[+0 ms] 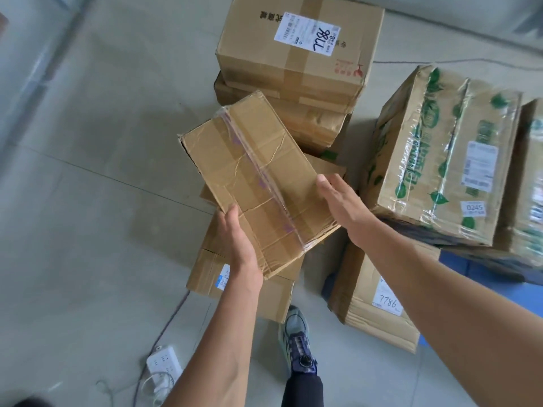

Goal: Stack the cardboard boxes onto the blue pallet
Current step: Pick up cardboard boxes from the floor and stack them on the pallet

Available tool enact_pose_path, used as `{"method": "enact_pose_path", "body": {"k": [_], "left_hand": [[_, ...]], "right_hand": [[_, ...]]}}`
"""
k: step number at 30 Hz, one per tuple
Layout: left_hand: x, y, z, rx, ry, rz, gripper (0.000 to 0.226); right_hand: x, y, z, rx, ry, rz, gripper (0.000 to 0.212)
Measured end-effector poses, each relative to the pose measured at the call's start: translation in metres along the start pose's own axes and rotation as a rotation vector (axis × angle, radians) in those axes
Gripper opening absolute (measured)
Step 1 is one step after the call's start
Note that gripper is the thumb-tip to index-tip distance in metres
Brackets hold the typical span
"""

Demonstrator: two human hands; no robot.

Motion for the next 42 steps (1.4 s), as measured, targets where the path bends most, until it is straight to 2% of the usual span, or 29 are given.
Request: {"method": "enact_pose_path", "body": {"k": [4,8,12,18,20,22,25,28,34,42], "left_hand": [[-0.002,0.039,-0.002,-0.011,-0.032,-0.034,0.104],[-0.014,0.085,-0.006,-0.076,-0.089,-0.095,0.107],[-0.04,0.145,-0.022,-0.137,-0.163,-0.164,0.101],[-0.111,0.241,-0.093,-0.177,-0.294,-0.359,0.096],[-0.137,0.27,-0.124,-0.175,-0.349,-0.417,0.103],[-0.16,0.296,-0.154,-0.177,-0.383,-0.45,0.108],[-0.193,0.327,-0.198,-0.172,-0.465,-0.521,0.108],[-0.22,0.343,-0.239,-0.163,-0.556,-0.58,0.107],[-0.239,0.332,-0.296,-0.177,-0.666,-0.588,0.08],[-0.248,0.305,-0.334,-0.132,-0.718,-0.594,0.082]], "right_hand": [[0.019,0.038,0.015,0.007,-0.048,0.028,0.059],[0.054,0.085,0.025,0.06,-0.115,0.1,0.055],[0.103,0.146,0.043,0.129,-0.222,0.113,0.05],[0.22,0.238,0.112,0.123,-0.29,0.275,0.056],[0.26,0.268,0.142,0.103,-0.316,0.34,0.047],[0.296,0.298,0.171,0.069,-0.346,0.402,0.031],[0.338,0.337,0.21,0.02,-0.394,0.497,0.034],[0.369,0.361,0.253,-0.028,-0.424,0.596,0.034],[0.385,0.366,0.328,-0.112,-0.461,0.659,0.038],[0.388,0.348,0.371,-0.179,-0.502,0.736,0.033]]}}
Point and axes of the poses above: each hand's wrist, its own y-axis away from the middle knuckle, its own x-axis out of the back of the hand, z = x × y, the point moved 9 cm from there along -y, towards the middle knuckle, and after that the axes turned 10 degrees about -y, right-handed, at the moved point
